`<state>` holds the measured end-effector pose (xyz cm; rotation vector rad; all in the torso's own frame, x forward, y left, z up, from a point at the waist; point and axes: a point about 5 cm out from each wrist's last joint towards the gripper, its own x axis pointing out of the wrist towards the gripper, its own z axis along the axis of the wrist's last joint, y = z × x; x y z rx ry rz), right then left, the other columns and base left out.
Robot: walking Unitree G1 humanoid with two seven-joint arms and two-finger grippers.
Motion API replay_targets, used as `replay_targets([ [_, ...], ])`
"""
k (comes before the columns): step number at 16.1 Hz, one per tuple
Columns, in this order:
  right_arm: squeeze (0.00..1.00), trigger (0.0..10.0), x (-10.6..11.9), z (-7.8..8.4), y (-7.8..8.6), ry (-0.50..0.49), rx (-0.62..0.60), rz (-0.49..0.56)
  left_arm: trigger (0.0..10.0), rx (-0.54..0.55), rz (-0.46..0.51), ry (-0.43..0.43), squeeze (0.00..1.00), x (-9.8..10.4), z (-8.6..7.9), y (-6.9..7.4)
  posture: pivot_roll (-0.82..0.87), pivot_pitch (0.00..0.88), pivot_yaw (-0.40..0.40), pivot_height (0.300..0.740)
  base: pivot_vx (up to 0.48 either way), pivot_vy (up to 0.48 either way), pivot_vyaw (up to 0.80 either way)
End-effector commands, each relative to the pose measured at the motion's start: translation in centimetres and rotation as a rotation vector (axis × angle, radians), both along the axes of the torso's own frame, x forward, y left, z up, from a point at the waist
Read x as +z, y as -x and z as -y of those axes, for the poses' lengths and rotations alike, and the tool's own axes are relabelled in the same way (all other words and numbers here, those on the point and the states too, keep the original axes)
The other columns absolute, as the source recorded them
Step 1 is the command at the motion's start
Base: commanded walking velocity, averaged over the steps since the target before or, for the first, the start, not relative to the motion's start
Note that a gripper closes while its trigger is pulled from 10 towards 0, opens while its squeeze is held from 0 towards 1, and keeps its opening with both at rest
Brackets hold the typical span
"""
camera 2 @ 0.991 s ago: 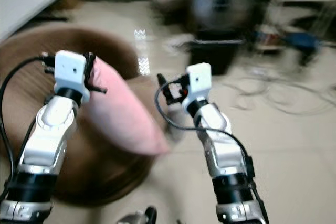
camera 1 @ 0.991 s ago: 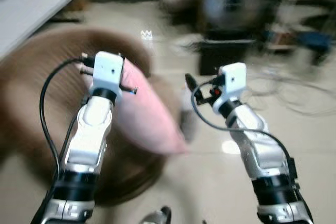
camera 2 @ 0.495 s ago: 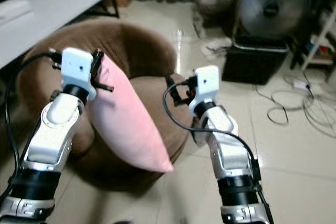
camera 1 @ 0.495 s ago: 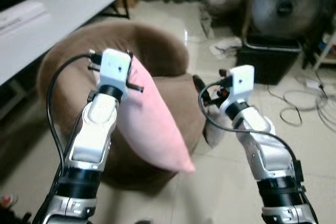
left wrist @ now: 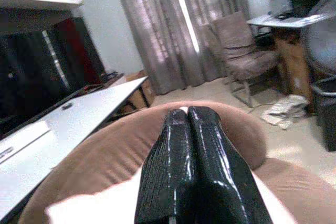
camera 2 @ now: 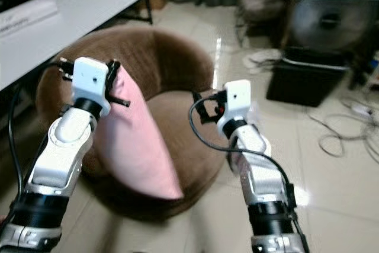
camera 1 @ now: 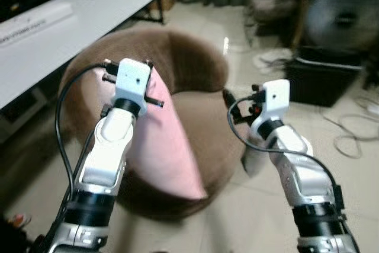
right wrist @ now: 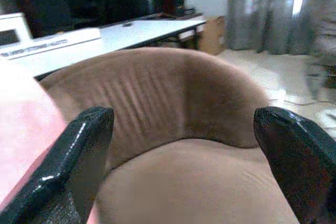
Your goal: Move the pillow to the sofa from floor
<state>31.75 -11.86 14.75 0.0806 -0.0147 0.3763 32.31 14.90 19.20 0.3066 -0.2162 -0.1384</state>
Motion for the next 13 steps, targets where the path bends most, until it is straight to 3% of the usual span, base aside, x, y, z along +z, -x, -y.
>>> replay_targets([
  [1,0.00,10.0,0.08,-0.70,0.18,0.009,0.028,0.004,10.0,0.002,0.044,-0.001,0.00,1.09,-0.20,0.05,0.05,0.000,0.049,0.740,0.416,0.000,0.00],
  [11,0.00,10.0,-0.07,-0.47,0.30,0.030,0.032,-0.006,10.0,0.021,0.030,-0.006,0.00,0.92,-0.22,-0.13,0.04,0.000,0.043,0.740,0.403,0.000,0.09],
  [13,0.00,10.0,-0.19,-0.31,0.35,0.037,0.035,-0.013,10.0,0.059,0.009,-0.027,0.00,0.67,-0.66,-0.21,0.04,0.000,0.043,0.740,0.000,0.000,0.00],
])
